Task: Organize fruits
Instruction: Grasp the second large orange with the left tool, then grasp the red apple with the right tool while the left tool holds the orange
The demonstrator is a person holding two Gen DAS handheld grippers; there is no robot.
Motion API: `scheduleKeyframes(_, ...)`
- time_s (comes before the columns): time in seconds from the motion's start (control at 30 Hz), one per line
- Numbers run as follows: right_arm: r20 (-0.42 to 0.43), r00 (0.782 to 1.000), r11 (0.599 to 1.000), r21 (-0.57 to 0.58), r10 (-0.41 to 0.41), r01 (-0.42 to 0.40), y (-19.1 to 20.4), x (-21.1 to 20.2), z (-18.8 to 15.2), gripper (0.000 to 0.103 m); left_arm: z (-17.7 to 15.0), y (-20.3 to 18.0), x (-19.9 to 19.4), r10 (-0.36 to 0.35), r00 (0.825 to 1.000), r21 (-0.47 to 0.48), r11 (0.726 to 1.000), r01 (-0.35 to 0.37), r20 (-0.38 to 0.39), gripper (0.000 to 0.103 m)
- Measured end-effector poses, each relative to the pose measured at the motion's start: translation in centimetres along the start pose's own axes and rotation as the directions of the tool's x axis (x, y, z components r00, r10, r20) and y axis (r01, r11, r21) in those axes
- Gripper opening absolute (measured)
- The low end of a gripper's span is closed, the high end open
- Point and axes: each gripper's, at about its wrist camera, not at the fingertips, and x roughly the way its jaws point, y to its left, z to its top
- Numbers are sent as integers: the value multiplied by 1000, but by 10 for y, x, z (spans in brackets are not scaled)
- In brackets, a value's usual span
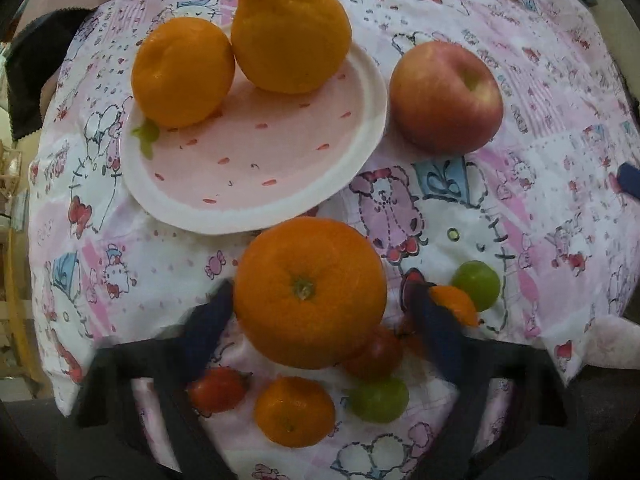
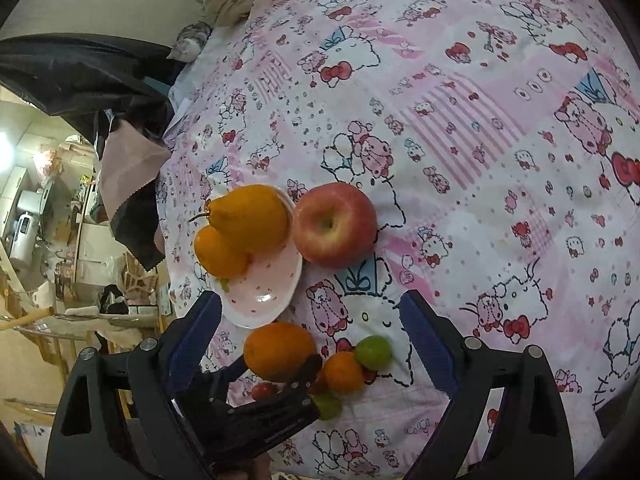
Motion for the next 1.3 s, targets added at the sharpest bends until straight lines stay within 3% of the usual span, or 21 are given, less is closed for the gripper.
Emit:
scheduleKeyframes(0.33, -3, 999, 999, -16, -34, 34, 2, 6, -2, 93, -7, 17, -25, -62, 998, -20, 998, 62, 9, 65)
scheduleKeyframes(0.6, 16, 998, 998, -31, -58, 58, 8, 6, -3, 93, -17, 39, -74, -86, 991, -25, 996, 89, 107, 65)
scheduleKeyframes(0.93, 34, 993, 993, -44, -112, 113, 10, 11, -4, 93, -8, 92, -111, -57, 981, -26, 998, 63, 186, 65)
scheduleKeyframes(1.3, 39, 990, 990, -20, -136, 137, 4, 16, -2, 93, 0, 132, -119, -43, 976, -44, 998, 54, 214, 65)
